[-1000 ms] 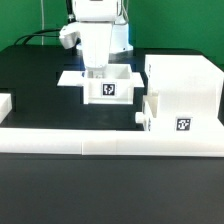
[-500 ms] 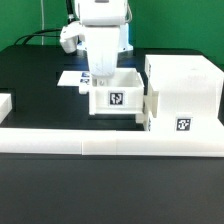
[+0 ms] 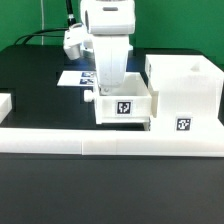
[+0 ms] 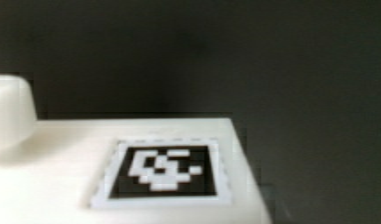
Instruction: Assemble drawer
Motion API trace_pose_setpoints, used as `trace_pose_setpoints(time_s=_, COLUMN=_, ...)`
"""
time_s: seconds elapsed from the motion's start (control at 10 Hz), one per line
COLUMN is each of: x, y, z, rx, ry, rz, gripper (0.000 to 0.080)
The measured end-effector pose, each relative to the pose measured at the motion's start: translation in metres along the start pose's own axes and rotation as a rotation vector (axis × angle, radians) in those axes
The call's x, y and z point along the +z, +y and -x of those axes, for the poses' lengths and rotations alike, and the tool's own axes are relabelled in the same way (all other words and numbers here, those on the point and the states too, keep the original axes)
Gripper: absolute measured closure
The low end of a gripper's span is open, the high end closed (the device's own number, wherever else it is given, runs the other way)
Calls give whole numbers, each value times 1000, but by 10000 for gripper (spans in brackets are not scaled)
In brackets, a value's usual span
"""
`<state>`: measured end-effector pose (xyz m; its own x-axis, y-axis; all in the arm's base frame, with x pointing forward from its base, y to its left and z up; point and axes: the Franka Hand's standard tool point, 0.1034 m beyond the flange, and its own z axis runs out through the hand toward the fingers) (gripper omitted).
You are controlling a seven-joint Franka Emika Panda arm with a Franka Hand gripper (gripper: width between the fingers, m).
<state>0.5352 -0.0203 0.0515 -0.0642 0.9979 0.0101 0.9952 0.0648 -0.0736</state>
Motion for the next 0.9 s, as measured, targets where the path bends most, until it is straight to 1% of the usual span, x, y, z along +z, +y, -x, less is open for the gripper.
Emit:
trace_pose_setpoints(time_s=0.4, x=-15, y=5, z=1, rx=5, ry=-7, rz=14, gripper=755)
trace_pose_setpoints(time_s=0.5, x=-12, y=4, z=1, rx=5, ry=-5, rz=8, gripper=755)
trace_pose_setpoints(time_s=0.6, x=-12, y=4, z=1, rx=5, ry=-4, rz=14, gripper=755)
trace_pose_setpoints(time_s=0.9, x=-10, y=3, z=0, rx=4, ry=-3, rz=12, gripper=755)
